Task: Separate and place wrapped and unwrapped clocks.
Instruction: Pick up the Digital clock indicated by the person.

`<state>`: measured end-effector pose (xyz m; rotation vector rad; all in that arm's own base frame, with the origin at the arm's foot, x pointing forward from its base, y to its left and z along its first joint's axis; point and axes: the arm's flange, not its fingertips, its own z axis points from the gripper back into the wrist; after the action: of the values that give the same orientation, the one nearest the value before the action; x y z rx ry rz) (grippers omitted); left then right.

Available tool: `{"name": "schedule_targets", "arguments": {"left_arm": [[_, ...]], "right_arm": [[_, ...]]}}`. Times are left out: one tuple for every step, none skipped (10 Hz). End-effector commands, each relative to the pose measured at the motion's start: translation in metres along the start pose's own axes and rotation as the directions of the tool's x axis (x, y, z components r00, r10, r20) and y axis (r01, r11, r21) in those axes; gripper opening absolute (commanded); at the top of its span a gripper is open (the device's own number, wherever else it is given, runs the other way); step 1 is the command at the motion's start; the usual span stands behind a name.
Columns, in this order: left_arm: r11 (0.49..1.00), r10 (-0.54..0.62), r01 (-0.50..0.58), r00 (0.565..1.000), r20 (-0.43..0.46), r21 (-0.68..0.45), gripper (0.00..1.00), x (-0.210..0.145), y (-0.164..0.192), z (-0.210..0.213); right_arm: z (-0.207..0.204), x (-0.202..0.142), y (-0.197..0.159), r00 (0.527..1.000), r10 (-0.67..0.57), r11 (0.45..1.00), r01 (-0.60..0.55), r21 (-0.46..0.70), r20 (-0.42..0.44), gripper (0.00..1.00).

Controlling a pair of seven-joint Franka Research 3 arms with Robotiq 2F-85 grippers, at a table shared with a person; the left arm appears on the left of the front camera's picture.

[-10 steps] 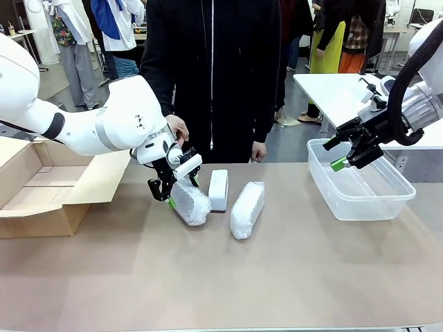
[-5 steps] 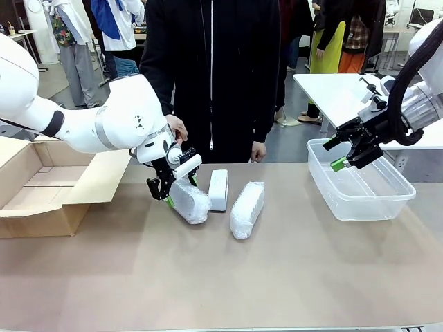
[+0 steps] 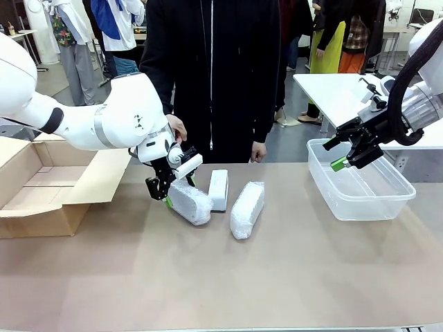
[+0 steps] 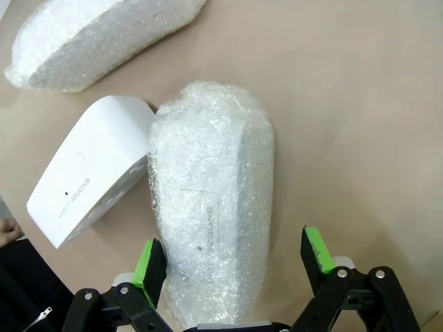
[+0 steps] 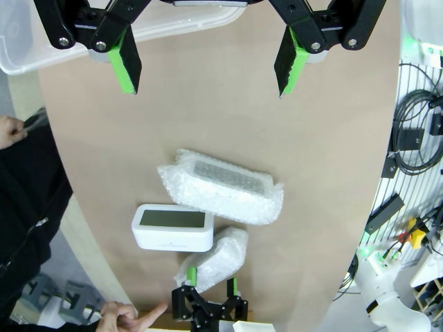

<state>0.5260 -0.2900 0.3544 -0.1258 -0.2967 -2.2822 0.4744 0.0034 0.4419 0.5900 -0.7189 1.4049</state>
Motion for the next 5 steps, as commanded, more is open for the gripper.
{"name": "schedule_targets", "arguments": {"left_arm": [[0.999, 0.03, -0.03, 1.0, 0.0, -0.026, 1.0, 0.0012, -0.0061, 0.0024], [0.998, 0.061, -0.061, 0.998, 0.005, -0.023, 1.0, 0.0016, -0.0031, 0.0043], [0.995, 0.094, -0.095, 0.995, -0.025, -0.04, 1.0, 0.0017, -0.0016, 0.0031], [0.991, 0.114, -0.116, 0.993, -0.029, -0.067, 1.0, 0.0015, -0.0017, 0.0006], [0.991, 0.1, -0.101, 0.995, -0.021, -0.083, 1.0, 0.0005, -0.0023, -0.0017]], "right_arm": [[-0.002, -0.0007, -0.0017, 1.0, 0.003, 1.0, -0.003, -0.005, 0.029, 1.0], [-0.002, -0.0007, -0.0017, 1.0, 0.003, 1.0, -0.003, -0.005, 0.029, 1.0], [-0.002, -0.0007, -0.0017, 1.0, 0.003, 1.0, -0.003, -0.005, 0.029, 1.0], [-0.002, -0.0007, -0.0017, 1.0, 0.003, 1.0, -0.003, -0.005, 0.029, 1.0], [-0.002, -0.0007, -0.0017, 1.0, 0.003, 1.0, -0.003, -0.005, 0.029, 1.0]]}}
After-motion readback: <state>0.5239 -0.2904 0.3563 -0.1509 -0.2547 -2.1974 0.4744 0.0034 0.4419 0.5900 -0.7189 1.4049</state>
